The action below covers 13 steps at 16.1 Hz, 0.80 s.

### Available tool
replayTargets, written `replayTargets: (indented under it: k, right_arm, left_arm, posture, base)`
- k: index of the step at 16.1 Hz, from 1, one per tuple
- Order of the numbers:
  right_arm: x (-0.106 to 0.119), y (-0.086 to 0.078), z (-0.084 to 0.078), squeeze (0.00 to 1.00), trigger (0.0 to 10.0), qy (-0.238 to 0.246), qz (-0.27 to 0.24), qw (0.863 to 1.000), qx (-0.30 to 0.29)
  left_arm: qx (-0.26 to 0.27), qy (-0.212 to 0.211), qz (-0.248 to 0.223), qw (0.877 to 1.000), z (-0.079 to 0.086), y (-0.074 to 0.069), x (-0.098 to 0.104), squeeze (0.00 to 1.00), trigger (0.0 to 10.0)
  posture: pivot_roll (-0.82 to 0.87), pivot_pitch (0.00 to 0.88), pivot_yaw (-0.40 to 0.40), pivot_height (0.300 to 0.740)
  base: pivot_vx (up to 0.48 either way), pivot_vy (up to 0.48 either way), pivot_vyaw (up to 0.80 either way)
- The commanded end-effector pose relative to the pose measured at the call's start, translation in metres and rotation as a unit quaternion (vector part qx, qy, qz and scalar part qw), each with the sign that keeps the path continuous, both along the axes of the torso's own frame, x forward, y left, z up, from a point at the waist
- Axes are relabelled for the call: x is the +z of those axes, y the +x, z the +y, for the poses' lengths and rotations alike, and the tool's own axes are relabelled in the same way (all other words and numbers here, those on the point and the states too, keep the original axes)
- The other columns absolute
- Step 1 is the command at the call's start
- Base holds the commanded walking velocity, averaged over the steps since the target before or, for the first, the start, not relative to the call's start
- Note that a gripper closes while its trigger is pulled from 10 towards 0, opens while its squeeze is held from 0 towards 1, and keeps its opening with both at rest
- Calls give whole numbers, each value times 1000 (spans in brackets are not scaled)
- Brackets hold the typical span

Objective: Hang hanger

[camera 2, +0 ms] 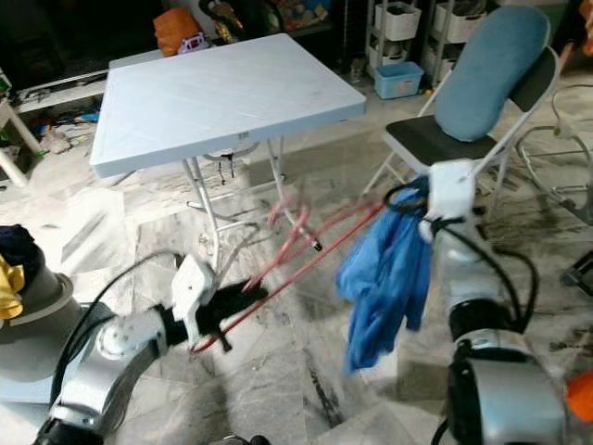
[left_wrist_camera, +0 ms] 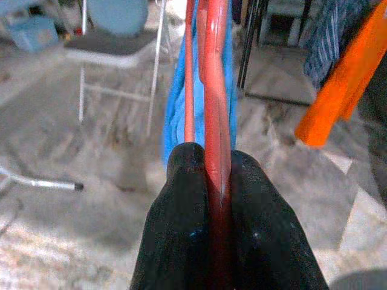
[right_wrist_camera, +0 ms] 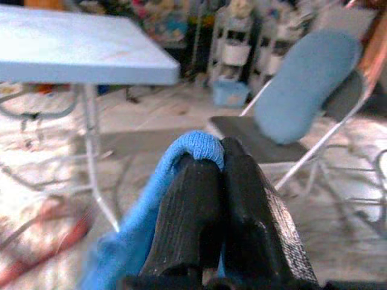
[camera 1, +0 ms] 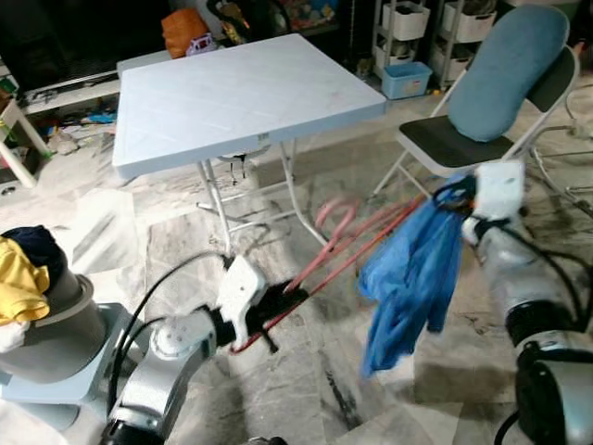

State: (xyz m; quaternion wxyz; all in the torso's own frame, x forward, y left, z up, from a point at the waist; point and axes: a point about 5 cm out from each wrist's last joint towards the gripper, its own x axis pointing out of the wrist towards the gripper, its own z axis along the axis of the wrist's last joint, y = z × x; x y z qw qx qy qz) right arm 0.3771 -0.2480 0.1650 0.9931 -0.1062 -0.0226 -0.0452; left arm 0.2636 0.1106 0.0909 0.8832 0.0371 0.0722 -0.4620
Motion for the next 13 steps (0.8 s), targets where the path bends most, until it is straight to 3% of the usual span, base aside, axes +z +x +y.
replayTargets:
  k: [1, 3, 6, 7, 10, 11, 12, 13]
  right_arm:
    - [31, 8, 3, 0, 0, 2, -60, 998, -6]
    - [45, 12, 7, 0, 0, 5, -76, 997, -12]
    - [30, 13, 9, 0, 0, 12, -41, 999, -21]
    - [18, 10, 4, 0, 0, 8, -23, 999, -43]
    - [8, 4, -5, 0, 0, 8, -9, 997, -70]
    - [-1, -1, -7, 0, 0, 18, -2, 997, -69]
    - [-4, -2, -7, 0, 0, 25, -1, 998, -65]
    - [-7, -3, -4, 0, 0, 31, 0, 998, -55]
  left_arm:
    - [-4, 17, -4, 1000, 2, -1, -1, 0, 0]
    - [-26, 37, 4, 999, 3, -9, -8, 0, 0]
    - [-48, -15, 9, 999, 1, -16, 5, 0, 0]
    - [12, -30, -6, 999, 12, -9, 11, 0, 0]
    - [118, -40, -32, 992, 31, 0, 13, 0, 0]
    - [220, -40, -43, 974, 45, 2, 10, 0, 1961]
    - [260, -39, -41, 964, 50, 2, 8, 0, 2627]
    - [292, -32, -36, 955, 52, 1, 4, 0, 8431]
  posture:
    - [-118, 0, 97, 740]
    - [-121, 0, 98, 740]
    - [-120, 0, 95, 740]
    - [-110, 0, 92, 740]
    - [-102, 0, 91, 740]
    - [-85, 0, 93, 740]
    - [-85, 0, 93, 740]
    - [-83, 0, 97, 740]
  base:
    - [0, 0, 0]
    - [0, 0, 0]
    - [0, 0, 0]
    - [0, 0, 0]
    - [0, 0, 0]
    - [0, 0, 0]
    - [0, 0, 0]
    - [0, 0, 0]
